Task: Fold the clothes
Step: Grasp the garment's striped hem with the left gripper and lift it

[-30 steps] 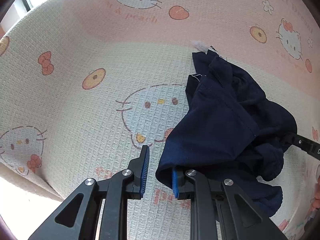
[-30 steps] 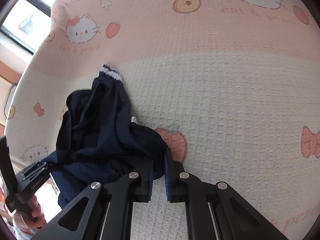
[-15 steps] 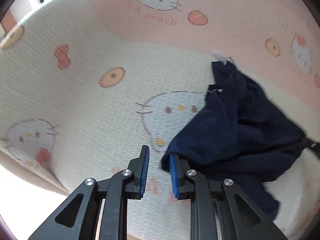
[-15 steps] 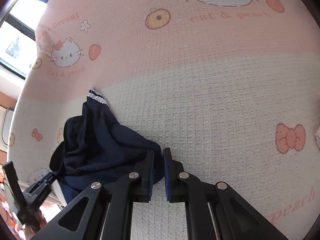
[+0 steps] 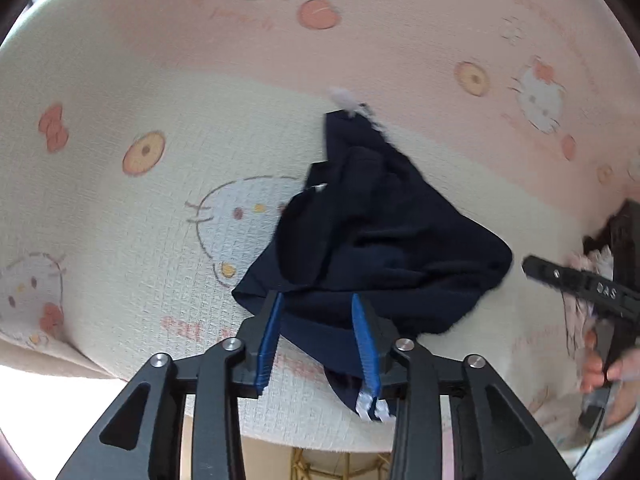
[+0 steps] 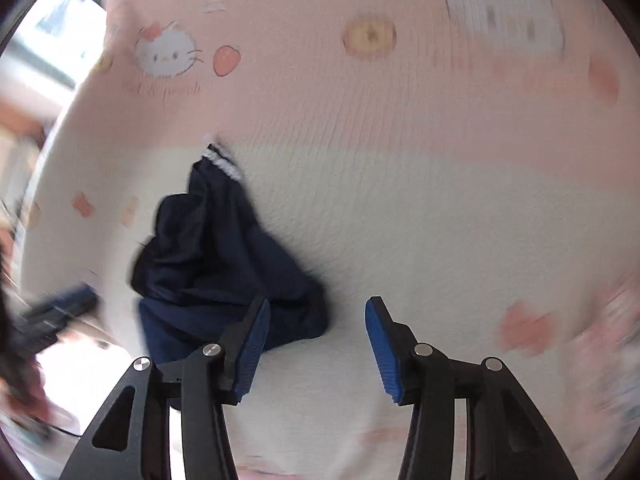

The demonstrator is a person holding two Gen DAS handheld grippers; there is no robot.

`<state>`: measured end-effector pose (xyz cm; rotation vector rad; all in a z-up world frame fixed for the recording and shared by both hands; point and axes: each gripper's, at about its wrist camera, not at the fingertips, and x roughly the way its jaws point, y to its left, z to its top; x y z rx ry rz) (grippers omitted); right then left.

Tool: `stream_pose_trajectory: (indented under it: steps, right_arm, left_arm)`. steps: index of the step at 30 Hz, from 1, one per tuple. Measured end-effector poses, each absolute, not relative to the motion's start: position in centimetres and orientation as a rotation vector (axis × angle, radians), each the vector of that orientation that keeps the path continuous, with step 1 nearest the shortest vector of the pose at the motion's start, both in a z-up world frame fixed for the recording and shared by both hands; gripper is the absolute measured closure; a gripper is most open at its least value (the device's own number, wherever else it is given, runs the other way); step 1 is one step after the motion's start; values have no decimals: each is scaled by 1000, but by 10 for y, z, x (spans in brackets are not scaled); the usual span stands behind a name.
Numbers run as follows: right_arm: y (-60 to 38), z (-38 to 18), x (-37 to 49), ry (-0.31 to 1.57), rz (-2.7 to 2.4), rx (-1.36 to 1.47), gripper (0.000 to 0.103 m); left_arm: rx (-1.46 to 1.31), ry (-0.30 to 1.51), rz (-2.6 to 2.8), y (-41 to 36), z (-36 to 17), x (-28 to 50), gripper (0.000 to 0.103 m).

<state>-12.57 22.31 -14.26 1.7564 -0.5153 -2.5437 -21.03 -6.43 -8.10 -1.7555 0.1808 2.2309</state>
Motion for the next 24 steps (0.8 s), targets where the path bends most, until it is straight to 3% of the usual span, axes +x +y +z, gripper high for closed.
stream_pose_trajectory:
  steps: [7, 14, 20, 24]
  right_arm:
    - [216, -93, -121, 316, -2514, 1781, 54]
    - [219, -96, -121, 304, -2486, 1801, 54]
    - [190, -140, -107, 133, -2404, 1834, 54]
    - [165, -164, -95, 70, -2347, 1858, 54]
  left_arm:
    - [-1651, 373, 2226, -65, -43, -200, 69]
    - [-1521, 503, 2209, -66, -44, -189, 69]
    - [-1351, 682, 2223, -52, -67, -163, 69]
    - [-1364, 660, 2163, -47, -85, -154, 69]
